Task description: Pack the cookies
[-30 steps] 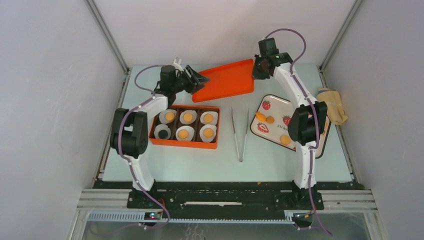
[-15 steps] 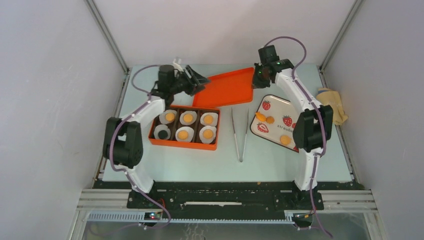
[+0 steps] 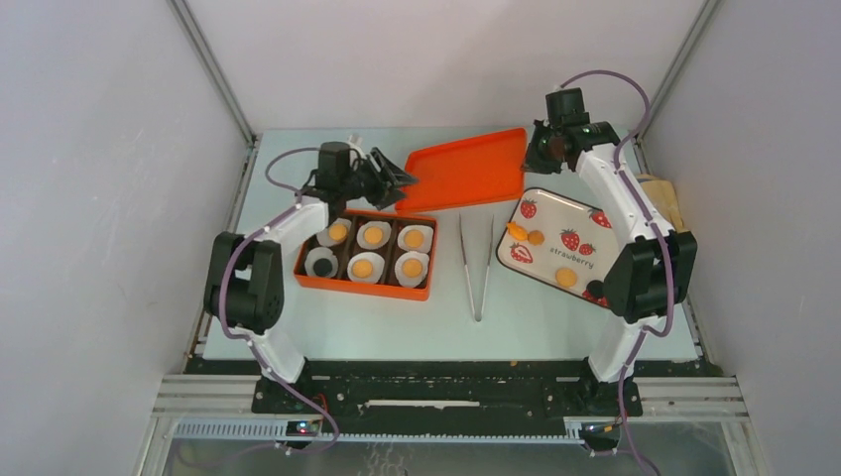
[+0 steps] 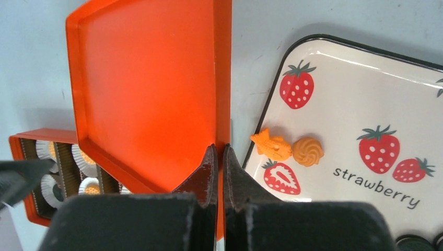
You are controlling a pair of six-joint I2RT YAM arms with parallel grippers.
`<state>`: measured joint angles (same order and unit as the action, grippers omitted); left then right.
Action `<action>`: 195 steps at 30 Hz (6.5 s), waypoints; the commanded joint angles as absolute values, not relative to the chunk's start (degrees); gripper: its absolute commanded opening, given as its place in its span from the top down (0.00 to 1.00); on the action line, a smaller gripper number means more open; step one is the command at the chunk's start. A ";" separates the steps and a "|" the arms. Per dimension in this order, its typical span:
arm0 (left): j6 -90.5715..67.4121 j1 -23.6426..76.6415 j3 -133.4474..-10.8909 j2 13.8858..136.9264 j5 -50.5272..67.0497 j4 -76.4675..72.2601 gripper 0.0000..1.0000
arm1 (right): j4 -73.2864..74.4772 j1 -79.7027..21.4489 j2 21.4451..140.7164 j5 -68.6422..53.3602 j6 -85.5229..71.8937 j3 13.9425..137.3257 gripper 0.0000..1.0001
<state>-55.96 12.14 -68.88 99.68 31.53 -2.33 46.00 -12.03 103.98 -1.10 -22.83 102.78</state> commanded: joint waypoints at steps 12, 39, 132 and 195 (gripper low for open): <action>-77.06 30.73 -47.62 88.29 25.46 -29.88 0.31 | 35.05 -12.48 100.28 -7.28 -36.01 92.85 1.00; -77.89 34.78 -48.08 89.46 1.18 -17.56 0.20 | 34.08 -24.59 82.38 -6.17 -40.99 78.03 1.00; -48.24 12.30 -70.43 89.82 19.53 10.67 0.34 | 26.76 -40.87 137.47 50.50 13.87 106.80 0.72; -46.42 4.91 -59.57 55.65 -19.55 26.20 0.35 | -83.40 -26.12 98.15 -54.92 -99.06 56.21 1.00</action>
<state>-43.72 8.16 -62.83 52.56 -15.18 23.99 -57.34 -21.23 89.47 -56.21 -83.55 56.95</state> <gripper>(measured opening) 0.665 0.143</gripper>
